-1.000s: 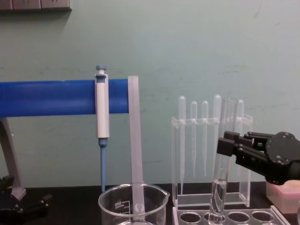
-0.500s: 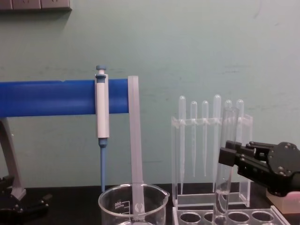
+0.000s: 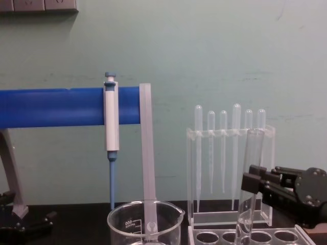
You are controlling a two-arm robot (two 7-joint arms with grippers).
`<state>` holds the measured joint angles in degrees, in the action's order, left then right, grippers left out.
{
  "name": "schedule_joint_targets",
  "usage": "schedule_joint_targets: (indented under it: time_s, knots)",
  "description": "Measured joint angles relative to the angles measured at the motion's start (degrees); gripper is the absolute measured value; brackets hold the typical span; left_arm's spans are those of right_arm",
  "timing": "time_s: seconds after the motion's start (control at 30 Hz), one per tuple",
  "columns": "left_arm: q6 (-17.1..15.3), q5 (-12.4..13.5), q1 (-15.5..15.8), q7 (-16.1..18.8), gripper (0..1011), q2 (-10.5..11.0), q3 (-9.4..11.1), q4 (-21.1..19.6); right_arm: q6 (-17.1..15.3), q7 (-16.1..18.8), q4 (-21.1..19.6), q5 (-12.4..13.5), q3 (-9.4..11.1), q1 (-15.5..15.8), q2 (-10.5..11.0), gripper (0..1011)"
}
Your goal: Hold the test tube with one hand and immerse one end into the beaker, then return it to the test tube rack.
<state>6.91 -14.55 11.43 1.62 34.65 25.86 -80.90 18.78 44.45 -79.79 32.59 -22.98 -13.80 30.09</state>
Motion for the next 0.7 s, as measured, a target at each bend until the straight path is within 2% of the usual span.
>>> schedule_joint_targets:
  time_s: [0.23, 0.7]
  knots:
    - [0.0, 0.0, 0.0, 0.0, 1000, 0.0, 0.0, 0.0, 0.45, 0.06, 0.44, -0.38, -0.16, 0.39, -0.27, 238]
    - [0.0, 0.0, 0.0, 0.0, 1000, 0.0, 0.0, 0.0, 1.25, -0.37, 0.82, -2.72, -0.63, 0.92, -0.44, 238]
